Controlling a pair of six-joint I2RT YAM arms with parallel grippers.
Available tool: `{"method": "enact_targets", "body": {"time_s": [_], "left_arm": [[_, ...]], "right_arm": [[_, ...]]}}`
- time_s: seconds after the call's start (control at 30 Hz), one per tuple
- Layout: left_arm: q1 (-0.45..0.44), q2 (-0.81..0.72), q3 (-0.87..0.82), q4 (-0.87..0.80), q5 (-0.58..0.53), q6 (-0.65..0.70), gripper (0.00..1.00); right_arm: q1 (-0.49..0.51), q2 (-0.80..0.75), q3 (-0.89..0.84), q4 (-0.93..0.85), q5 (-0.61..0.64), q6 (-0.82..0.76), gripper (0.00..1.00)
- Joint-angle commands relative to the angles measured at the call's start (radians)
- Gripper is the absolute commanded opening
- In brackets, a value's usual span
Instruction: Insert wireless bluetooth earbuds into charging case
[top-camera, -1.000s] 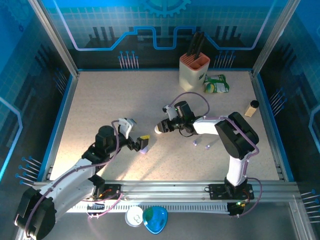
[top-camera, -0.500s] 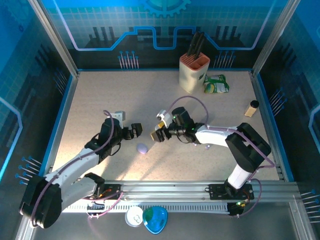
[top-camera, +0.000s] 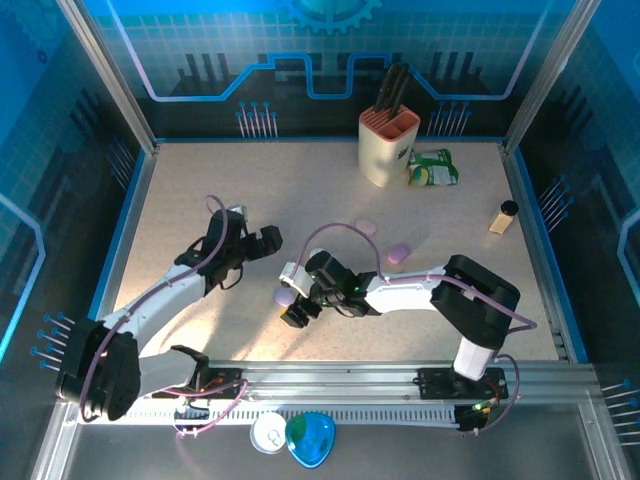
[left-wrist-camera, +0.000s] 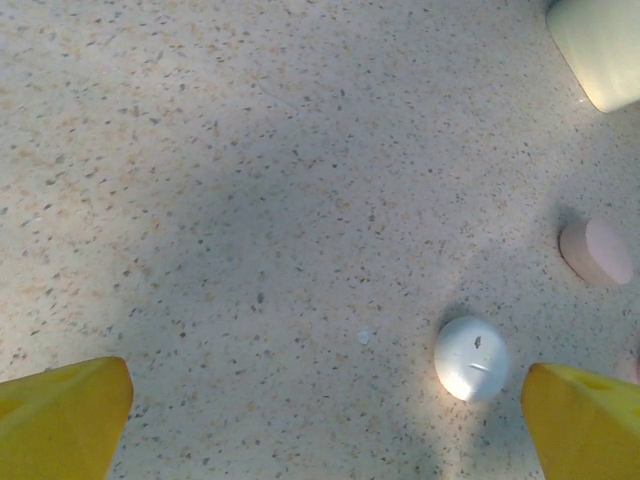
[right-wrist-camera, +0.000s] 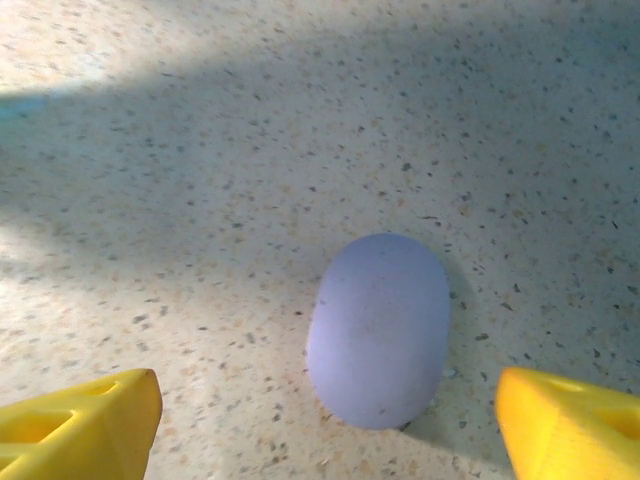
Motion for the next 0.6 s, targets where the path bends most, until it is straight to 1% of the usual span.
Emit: {"method": "enact_targets", "body": {"time_s": [0.0, 0.13, 0.27, 0.4, 0.57], "left_arm": [[0.015, 0.030, 0.026, -0.090, 0.053, 0.016, 0.99], [0.035, 0.046, 0.025, -0.087, 0.070, -0.016, 0.99], [0.062, 0.040, 0.017, -0.090, 0.070, -0.057, 0.99], [0.090, 0.035, 0.002, -0.093, 0.099, -0.109, 0.99], [0.101, 0.031, -0.001, -0.107, 0.107, -0.116, 0.95]], "right_arm": [[0.005, 0.053, 0.070, -0.057, 0.057, 0.001, 0.90], [0.004, 0.101, 0.130, -0.117, 0.057, -0.005, 0.88], [0.000, 0.122, 0.145, -0.132, 0.054, -0.005, 0.79], [-0.006, 0.139, 0.163, -0.153, 0.067, 0.003, 0.75], [-0.007, 0.163, 0.182, -0.172, 0.067, -0.003, 0.67]]}}
